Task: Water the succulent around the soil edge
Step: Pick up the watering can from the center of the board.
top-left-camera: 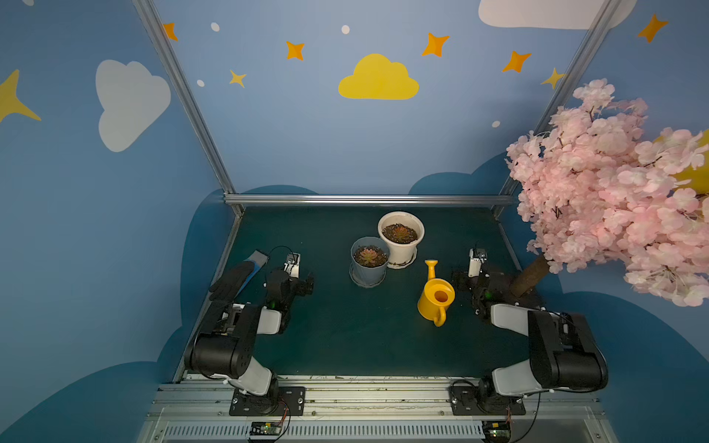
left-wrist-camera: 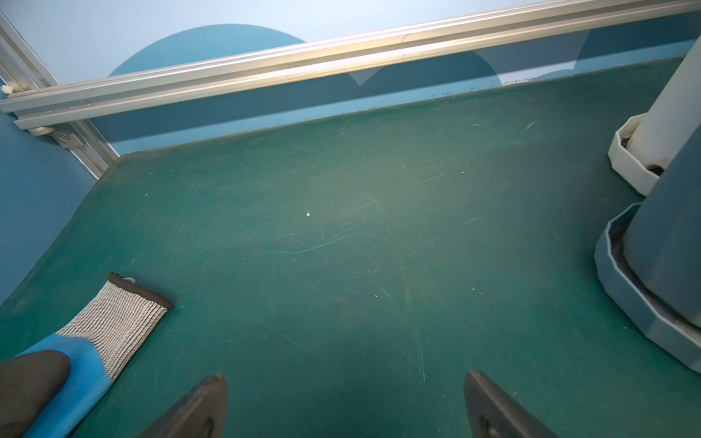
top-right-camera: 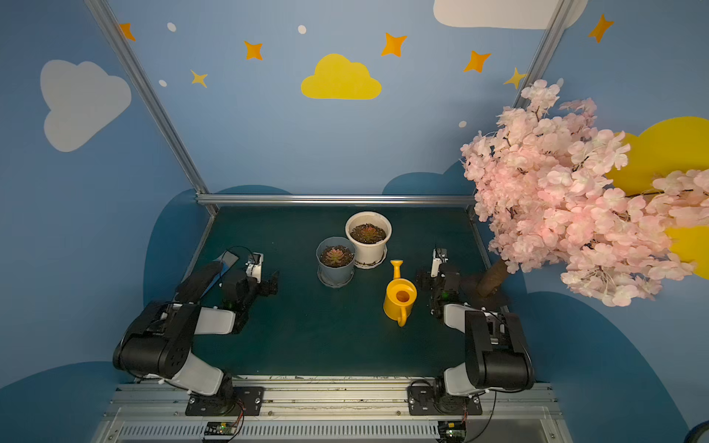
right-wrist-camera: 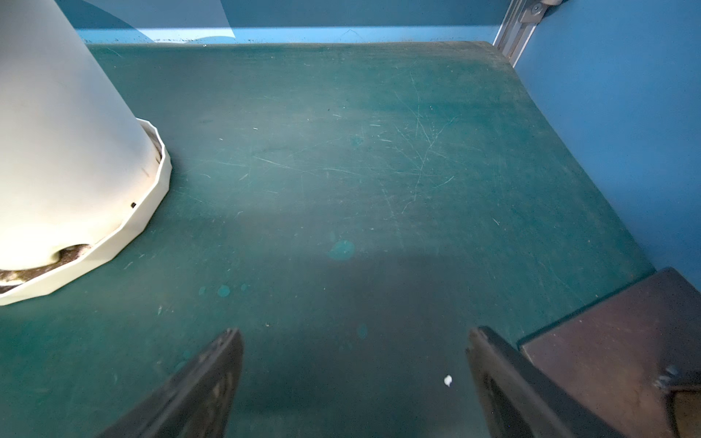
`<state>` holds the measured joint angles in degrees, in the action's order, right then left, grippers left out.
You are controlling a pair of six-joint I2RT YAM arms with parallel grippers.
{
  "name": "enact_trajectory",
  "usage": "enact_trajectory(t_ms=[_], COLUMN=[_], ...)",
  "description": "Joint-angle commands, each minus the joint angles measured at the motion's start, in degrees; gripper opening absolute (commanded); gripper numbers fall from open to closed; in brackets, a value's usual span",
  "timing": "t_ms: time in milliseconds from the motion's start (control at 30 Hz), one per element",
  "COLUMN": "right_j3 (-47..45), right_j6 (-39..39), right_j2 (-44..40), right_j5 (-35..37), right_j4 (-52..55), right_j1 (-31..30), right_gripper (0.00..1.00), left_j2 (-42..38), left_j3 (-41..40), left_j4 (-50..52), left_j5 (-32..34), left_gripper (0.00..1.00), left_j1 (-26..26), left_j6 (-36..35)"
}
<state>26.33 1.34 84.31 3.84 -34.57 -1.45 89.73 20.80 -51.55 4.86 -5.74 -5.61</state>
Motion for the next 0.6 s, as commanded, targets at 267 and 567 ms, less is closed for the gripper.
enact_trajectory(t_ms=[267,567], right_j3=[0.56,0.76], right_j6=[-0.32,-1.23], right_j2=[-0.06,-0.33], right_j5=[0.30,3.06], right_j4=[0.53,1.07], right_j1=[0.06,-0.11], right_gripper=[0.97,0.97], left_j2=[0.03,-0.16], left_j3=[0.65,0.55], left_j4=[-1.02,-0.96], left_j5=[-0.73,-1.77], left_gripper=[1.00,1.00], left_j1=[0.22,0.56], left_j6=[0.20,0.33])
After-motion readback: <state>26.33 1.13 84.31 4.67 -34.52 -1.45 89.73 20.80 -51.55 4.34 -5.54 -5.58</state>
